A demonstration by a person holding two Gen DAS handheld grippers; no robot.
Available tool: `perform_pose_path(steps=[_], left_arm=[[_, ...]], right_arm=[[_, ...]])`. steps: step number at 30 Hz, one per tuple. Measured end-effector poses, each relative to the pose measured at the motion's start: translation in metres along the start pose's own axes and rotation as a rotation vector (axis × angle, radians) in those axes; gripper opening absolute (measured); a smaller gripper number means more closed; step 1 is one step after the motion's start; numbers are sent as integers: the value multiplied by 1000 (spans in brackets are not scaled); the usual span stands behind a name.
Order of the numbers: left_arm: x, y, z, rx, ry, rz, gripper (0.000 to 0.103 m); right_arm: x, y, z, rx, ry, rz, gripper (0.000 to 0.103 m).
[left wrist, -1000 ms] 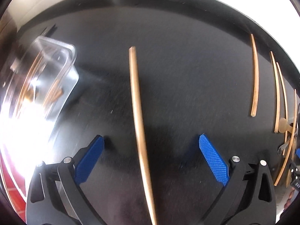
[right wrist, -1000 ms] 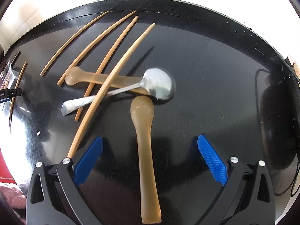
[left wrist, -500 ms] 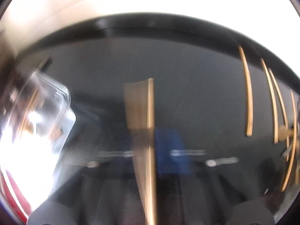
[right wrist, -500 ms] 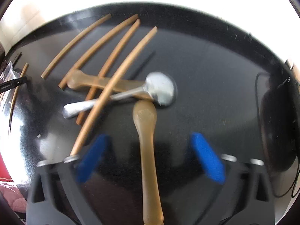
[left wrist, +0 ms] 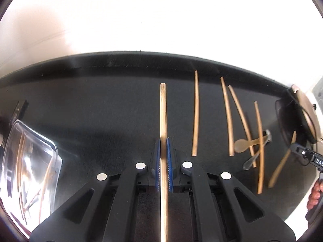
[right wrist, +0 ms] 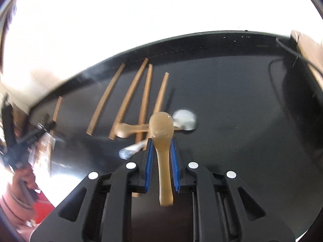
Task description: Organize utensils
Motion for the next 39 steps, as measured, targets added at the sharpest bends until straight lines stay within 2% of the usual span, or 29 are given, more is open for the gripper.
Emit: perform_pose_path(steps=[5,6,8,11,14,16,18,19,20,21,23,25,28,30,31,33,35,37,39], left_arm=[[8,18,-5,-16,-14,29,5],[8,21,-8,-18,-19,40,5],[9,27,-10,-19,-33,56,5],[8,32,-21,-36,-49,60,5],[4,34,-33,-56,-82,56,5],[5,49,-53,-68,-100,57,5],[3,53,-63,-73,-124,57,5],[2,53,-67,-79,-127,51,5],[0,55,-74,-89,-126,44,5],[-1,55,-77,-98,-124,37,5],[-4,56,-85,-109,-128,30,5],[-5,56,-92,-113,-128,29,5],[-5,57,-104,-109,-101,28,5],[-6,57,-112,-103,-76,25,5],[-7,57,-116,-99,-56,21,5],[-9,55,-121,-93,-26,10,5],[-12,53,-126,-84,6,0,5],[-15,53,-128,-67,24,-4,5],[-18,51,-129,-55,44,-13,5]], right_arm=[[-5,-7,-33,85,-37,-1,14],[-6,-7,-37,97,-42,-2,0],[-8,-9,-53,115,-41,4,1],[-14,-29,-69,69,20,-44,1],[-21,-55,-55,-65,-38,-68,1],[-27,-58,-55,-93,-86,-39,1],[-30,-57,-58,-139,-57,12,4],[-31,-57,-60,-177,-22,33,11],[-33,-59,-62,-206,-1,31,63],[-32,-61,-64,-226,27,48,93],[-28,-63,-66,-244,72,89,95],[-20,-69,-65,-296,141,77,95],[-11,-81,-70,-301,301,28,92],[-14,-101,-81,-185,416,-90,74],[-17,-108,-85,-148,455,-136,69],[-24,-123,-91,-80,509,-226,49],[-30,-136,-92,-38,548,-298,45],[-32,-142,-93,-15,581,-325,45],[-32,-149,-95,-29,615,-337,45]])
Point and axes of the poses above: each gripper's, at about its wrist camera, not at the fingertips, and y roughly against the way its jaws point, z to its right, x to its top, the point moved 7 cm from there along -y, roughly the way its jaws point, and after that the axes turned 8 degrees about x, right-handed, at the moved point
